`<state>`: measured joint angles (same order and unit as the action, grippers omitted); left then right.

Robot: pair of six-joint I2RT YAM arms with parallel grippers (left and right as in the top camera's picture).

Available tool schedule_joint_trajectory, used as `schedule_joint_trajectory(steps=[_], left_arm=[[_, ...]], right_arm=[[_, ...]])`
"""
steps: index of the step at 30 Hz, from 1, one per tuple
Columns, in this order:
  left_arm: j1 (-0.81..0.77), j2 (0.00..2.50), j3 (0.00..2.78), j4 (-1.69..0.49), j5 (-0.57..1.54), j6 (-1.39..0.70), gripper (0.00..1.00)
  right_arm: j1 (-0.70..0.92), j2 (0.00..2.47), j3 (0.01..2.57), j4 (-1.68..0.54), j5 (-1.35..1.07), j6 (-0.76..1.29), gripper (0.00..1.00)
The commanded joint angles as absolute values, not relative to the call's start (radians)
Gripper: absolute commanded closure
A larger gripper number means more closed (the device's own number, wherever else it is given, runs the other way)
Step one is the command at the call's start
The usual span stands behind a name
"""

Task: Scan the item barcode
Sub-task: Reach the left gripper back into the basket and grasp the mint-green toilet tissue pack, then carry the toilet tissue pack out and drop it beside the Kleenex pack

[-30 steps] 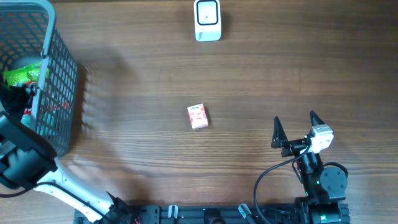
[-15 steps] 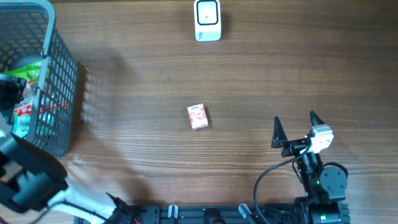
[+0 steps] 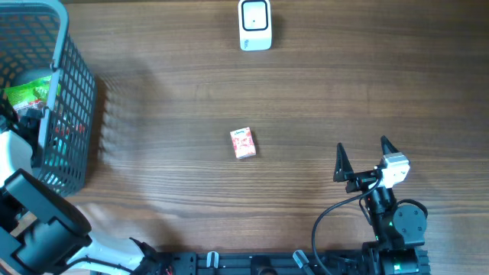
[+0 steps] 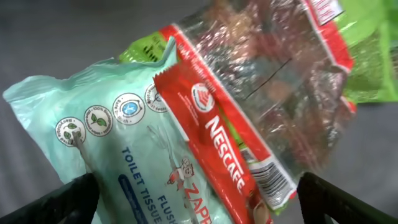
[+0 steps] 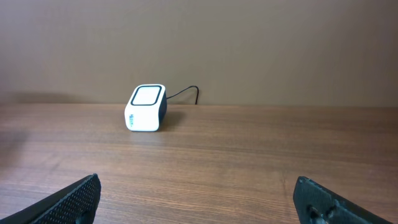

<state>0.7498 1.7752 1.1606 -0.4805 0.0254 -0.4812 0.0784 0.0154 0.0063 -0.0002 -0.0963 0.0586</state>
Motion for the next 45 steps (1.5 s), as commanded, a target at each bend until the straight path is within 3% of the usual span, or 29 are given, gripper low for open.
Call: schedule_joint_trajectory(steps=[1,12,16,19,21,22,23,38,45], left_arm=[[0.761,1.782,1.151,-0.454,0.075,-0.449,0.00],[0.760,1.840,1.145,-0.439,0.188,-0.479,0.00],[0.758,1.847,1.144,-0.498,0.142,-0.479,0.03],[0.754,1.860,1.122,-0.510,0.103,-0.479,0.29],[0.754,1.862,1.122,-0.513,0.104,-0.479,0.60],[0.754,1.855,1.124,-0.513,0.110,-0.479,0.68],[0.755,1.841,1.128,-0.516,0.112,-0.479,0.71],[0.729,1.250,1.486,-0.823,0.115,-0.535,0.78],[0.504,1.109,1.486,-1.087,0.296,-0.535,0.81]], right_arm=[[0.075,0.014,0.005,0.003,-0.086,0.053,0.00],[0.075,0.014,0.005,0.003,-0.086,0.053,0.00],[0.075,0.014,0.005,0.003,-0.086,0.053,0.00],[0.075,0.014,0.005,0.003,-0.086,0.053,0.00],[0.075,0.014,0.005,0.003,-0.086,0.053,0.00],[0.075,0.014,0.005,0.003,-0.086,0.053,0.00],[0.075,0.014,0.005,0.003,-0.086,0.053,0.00],[0.075,0.014,0.005,0.003,-0.086,0.053,0.00],[0.075,0.014,0.005,0.003,-0.086,0.053,0.00]])
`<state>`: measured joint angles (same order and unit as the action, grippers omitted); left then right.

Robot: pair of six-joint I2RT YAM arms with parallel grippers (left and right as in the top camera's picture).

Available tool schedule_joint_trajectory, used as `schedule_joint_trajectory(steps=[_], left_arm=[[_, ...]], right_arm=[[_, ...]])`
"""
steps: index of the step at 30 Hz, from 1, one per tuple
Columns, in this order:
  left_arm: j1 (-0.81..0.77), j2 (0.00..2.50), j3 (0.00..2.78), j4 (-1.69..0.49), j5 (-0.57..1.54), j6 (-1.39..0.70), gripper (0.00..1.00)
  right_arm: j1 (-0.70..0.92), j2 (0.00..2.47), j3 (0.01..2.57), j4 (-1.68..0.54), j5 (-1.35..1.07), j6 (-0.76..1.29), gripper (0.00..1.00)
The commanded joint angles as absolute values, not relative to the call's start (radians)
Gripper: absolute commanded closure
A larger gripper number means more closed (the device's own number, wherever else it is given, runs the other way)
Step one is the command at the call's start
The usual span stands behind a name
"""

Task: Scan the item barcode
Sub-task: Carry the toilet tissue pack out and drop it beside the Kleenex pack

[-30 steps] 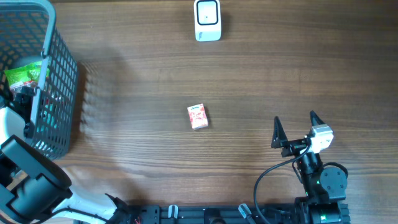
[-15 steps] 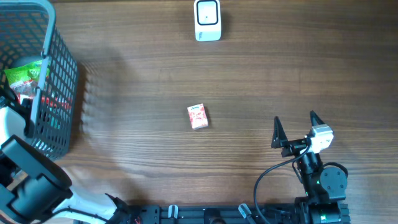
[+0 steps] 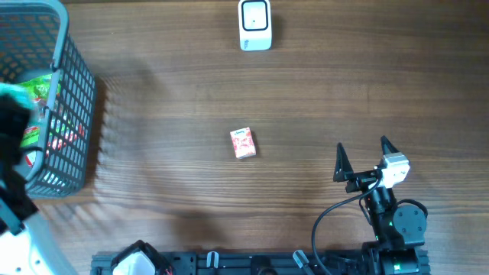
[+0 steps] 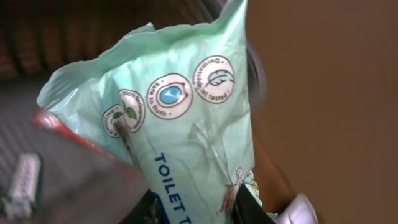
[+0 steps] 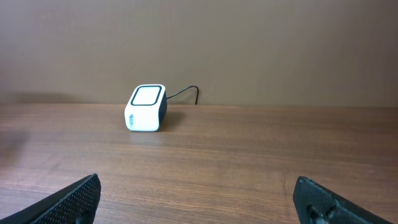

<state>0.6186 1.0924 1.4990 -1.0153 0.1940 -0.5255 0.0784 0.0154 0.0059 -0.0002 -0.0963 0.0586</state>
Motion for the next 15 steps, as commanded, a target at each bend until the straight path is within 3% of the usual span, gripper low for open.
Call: schedule_joint_trajectory(steps=[1,6,15], left_arm=[[0.458,1.110,1.485,-1.120,0.295,-0.528,0.81],[0.219,1.143,1.417,-1.180,0.241,-0.528,0.81],[-0.147,1.359,1.218,-1.095,0.189,-0.533,0.82]], right_arm=[[0.075,0.014,0.005,0.003,-0.086,0.053,0.00],[0.075,0.014,0.005,0.003,-0.086,0.053,0.00],[0.075,0.014,0.005,0.003,-0.086,0.053,0.00]])
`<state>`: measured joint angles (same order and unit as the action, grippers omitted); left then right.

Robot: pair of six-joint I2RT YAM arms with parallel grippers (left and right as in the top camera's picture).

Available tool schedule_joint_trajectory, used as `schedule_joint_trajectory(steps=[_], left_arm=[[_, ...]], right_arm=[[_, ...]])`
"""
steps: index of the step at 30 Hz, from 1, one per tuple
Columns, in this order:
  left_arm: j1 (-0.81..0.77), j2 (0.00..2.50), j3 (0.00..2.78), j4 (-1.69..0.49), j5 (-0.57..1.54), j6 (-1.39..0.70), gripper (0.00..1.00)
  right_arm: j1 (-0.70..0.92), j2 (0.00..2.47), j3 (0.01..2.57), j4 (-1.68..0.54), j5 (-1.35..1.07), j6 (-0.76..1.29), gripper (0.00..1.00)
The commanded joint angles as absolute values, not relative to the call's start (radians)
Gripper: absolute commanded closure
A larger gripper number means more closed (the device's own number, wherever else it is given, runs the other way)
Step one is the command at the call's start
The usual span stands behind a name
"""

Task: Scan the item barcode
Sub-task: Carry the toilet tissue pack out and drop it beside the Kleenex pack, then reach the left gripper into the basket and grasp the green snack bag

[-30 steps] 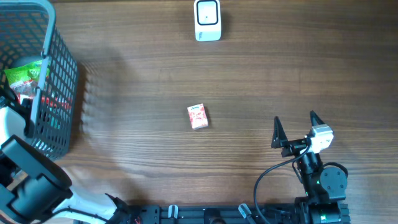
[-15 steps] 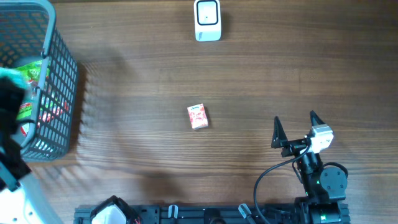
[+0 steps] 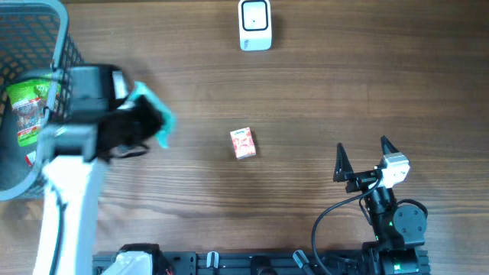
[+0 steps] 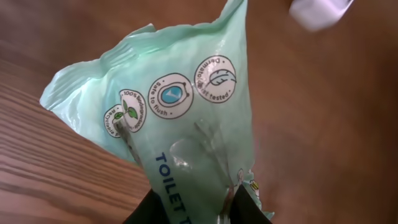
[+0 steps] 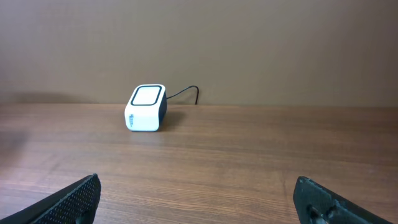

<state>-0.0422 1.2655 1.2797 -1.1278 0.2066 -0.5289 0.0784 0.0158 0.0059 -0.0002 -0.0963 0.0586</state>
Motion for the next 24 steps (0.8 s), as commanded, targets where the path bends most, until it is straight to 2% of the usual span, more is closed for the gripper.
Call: schedule_joint_trajectory(steps=[1,3,4,6,7,9,13,14,17,21,24], left_arm=[[-0.170,1.383,1.209,-1.086,0.189,-0.532,0.82],[-0.227,1.460,1.199,-1.066,0.189,-0.532,0.75],[-0.247,1.493,1.199,-1.060,0.189,-0.532,0.65],[-0.280,1.552,1.199,-1.047,0.189,-0.532,0.32],[-0.292,1.582,1.199,-1.042,0.189,-0.532,0.20],[-0.299,1.603,1.200,-1.042,0.189,-0.531,0.07],[-0.269,1.589,1.279,-1.079,0.189,-0.489,0.05],[-0.253,1.586,1.330,-1.105,0.188,-0.467,0.09],[-0.181,1.582,1.539,-1.209,0.165,-0.424,0.12],[-0.028,1.582,1.838,-1.250,0.023,-0.422,0.11],[0.113,1.582,1.974,-1.231,0.005,-0.427,0.08]], right_arm=[[0.075,0.014,0.005,0.003,-0.086,0.053,0.00],[0.075,0.014,0.005,0.003,-0.086,0.053,0.00],[0.075,0.014,0.005,0.003,-0.086,0.053,0.00],[0.075,0.014,0.005,0.003,-0.086,0.053,0.00],[0.075,0.014,0.005,0.003,-0.086,0.053,0.00],[0.075,0.014,0.005,0.003,-0.086,0.053,0.00],[0.075,0.014,0.005,0.003,-0.086,0.053,0.00],[0.075,0.014,0.005,0.003,-0.086,0.053,0.00],[0.075,0.014,0.005,0.003,-0.086,0.054,0.00],[0.075,0.014,0.005,0.003,-0.086,0.053,0.00],[0.075,0.014,0.005,0.003,-0.086,0.053,0.00]])
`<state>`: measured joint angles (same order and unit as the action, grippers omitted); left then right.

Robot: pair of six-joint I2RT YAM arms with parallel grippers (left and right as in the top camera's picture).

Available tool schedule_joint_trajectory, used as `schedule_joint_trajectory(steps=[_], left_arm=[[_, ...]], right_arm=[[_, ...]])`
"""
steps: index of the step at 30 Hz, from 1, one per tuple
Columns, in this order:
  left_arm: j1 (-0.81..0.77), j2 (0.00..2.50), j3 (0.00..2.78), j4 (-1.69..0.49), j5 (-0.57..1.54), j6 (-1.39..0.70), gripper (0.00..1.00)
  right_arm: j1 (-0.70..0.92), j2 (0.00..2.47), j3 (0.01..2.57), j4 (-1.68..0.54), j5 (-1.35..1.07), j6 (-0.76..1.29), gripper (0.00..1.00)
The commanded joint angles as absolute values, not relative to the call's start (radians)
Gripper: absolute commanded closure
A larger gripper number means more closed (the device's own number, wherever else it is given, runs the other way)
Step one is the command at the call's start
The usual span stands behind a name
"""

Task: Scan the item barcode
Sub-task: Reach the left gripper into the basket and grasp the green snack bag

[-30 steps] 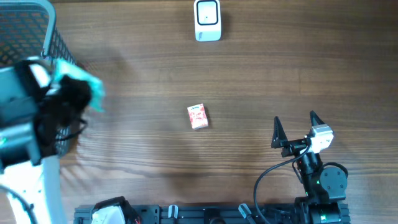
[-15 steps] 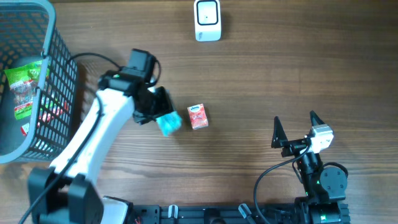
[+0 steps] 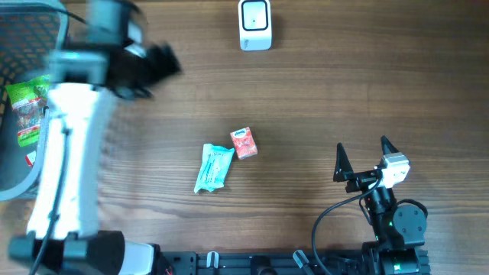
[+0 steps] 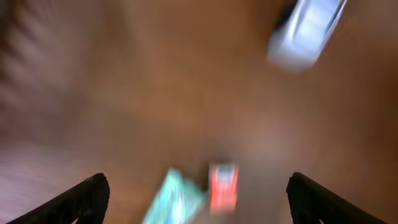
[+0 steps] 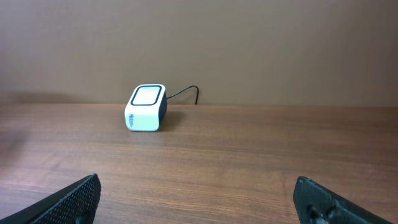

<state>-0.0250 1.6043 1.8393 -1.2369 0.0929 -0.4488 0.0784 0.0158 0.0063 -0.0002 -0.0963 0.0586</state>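
Observation:
A mint-green toilet tissue pack (image 3: pixel 213 168) lies flat on the wooden table, just left of a small red carton (image 3: pixel 243 143). In the blurred left wrist view the pack (image 4: pixel 177 199) and carton (image 4: pixel 222 186) show side by side below, with the white scanner (image 4: pixel 305 34) beyond. My left gripper (image 3: pixel 163 61) hangs open and empty above the table, up and left of the pack. The scanner (image 3: pixel 254 24) stands at the far edge. My right gripper (image 3: pixel 362 156) rests open near the front right, facing the scanner (image 5: pixel 146 107).
A grey wire basket (image 3: pixel 72 99) stands at the far left with a green packet (image 3: pixel 29 99) and other goods inside. The left arm (image 3: pixel 69 153) stretches along the left side of the table. The scanner's cable runs off behind it.
My left gripper held the tissue pack above the table left of the carton. Now the pack lies on the table beside the carton, and the gripper is open and farther back.
My left gripper was open in the basket over the tissue pack and a red Nescafe sachet. Then it was shut on the pack at the basket, then over the table. The pack now lies beside the carton. The right arm stayed still.

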Motion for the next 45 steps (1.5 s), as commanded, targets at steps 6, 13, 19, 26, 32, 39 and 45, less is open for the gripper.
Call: schedule_joint_trajectory(steps=[6,13,19,26,32,39,45], left_arm=[[0.436,1.610,2.020,-1.190,-0.044,-0.455,0.02],[0.635,1.783,2.008,-1.241,-0.046,-0.426,0.00],[0.630,1.931,2.008,-1.276,-0.032,-0.369,0.00],[0.601,2.089,1.999,-1.288,-0.031,-0.295,0.00],[0.602,2.190,1.921,-1.181,-0.032,-0.294,0.00],[0.600,2.204,1.759,-0.957,-0.032,-0.291,0.00],[0.600,2.204,1.629,-0.833,-0.032,-0.291,0.12]], right_arm=[[0.075,0.014,0.005,0.003,-0.086,0.053,0.00],[0.075,0.014,0.005,0.003,-0.086,0.053,0.00],[0.075,0.014,0.005,0.003,-0.086,0.054,0.00],[0.075,0.014,0.005,0.003,-0.086,0.053,0.00],[0.075,0.014,0.005,0.003,-0.086,0.053,0.00],[0.075,0.014,0.005,0.003,-0.086,0.053,0.00],[0.075,0.014,0.005,0.003,-0.086,0.053,0.01]])
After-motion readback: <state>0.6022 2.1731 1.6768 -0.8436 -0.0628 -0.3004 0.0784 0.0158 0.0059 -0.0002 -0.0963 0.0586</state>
